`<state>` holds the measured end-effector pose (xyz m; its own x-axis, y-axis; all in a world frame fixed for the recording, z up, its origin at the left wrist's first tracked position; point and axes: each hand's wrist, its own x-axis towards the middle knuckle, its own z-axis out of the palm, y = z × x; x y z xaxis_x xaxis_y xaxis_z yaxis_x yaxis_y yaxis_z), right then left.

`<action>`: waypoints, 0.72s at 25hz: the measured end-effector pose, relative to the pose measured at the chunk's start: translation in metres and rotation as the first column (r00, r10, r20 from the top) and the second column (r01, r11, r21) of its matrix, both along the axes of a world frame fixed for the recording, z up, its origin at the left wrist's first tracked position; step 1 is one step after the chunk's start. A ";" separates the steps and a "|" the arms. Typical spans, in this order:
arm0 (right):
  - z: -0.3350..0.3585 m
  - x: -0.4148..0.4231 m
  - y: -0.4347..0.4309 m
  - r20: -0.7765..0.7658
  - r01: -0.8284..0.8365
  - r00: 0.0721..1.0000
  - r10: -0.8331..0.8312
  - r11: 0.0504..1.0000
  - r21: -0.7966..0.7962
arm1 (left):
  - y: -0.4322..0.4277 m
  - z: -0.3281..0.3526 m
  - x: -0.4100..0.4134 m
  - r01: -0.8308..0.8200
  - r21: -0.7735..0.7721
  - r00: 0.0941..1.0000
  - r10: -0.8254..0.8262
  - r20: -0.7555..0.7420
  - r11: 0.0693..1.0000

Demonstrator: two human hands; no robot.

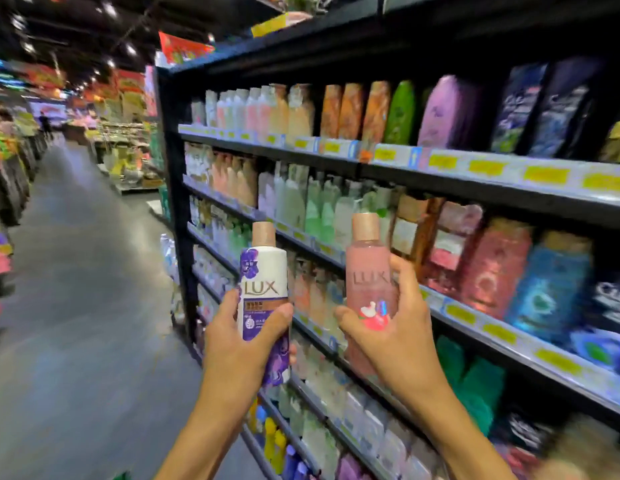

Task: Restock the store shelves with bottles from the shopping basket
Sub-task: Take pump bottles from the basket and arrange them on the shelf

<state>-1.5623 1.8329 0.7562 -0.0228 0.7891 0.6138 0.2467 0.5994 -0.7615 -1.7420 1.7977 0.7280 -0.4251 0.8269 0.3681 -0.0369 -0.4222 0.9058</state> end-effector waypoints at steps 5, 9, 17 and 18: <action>0.041 0.108 -0.056 0.054 0.236 0.969 -0.243 0.966 0.109 | -0.003 0.047 0.108 0.310 0.069 0.948 -0.314 0.058 0.948; 0.070 0.211 -0.113 -0.025 0.449 0.891 -0.453 0.873 0.191 | -0.019 0.081 0.220 0.516 0.136 0.851 -0.524 0.029 0.846; 0.101 0.428 -0.274 -0.222 0.701 0.713 -0.665 0.678 0.221 | -0.113 0.127 0.453 0.754 0.222 0.652 -0.745 -0.139 0.618; 0.106 0.454 -0.299 -0.245 0.720 0.694 -0.677 0.656 0.226 | -0.130 0.132 0.484 0.775 0.226 0.626 -0.766 -0.145 0.590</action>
<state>-1.1078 1.5340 0.8623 0.5574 0.3280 0.7627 0.5970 0.4800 -0.6428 -1.2580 1.6679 0.8605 0.3421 0.7204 0.6033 -0.4299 -0.4509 0.7822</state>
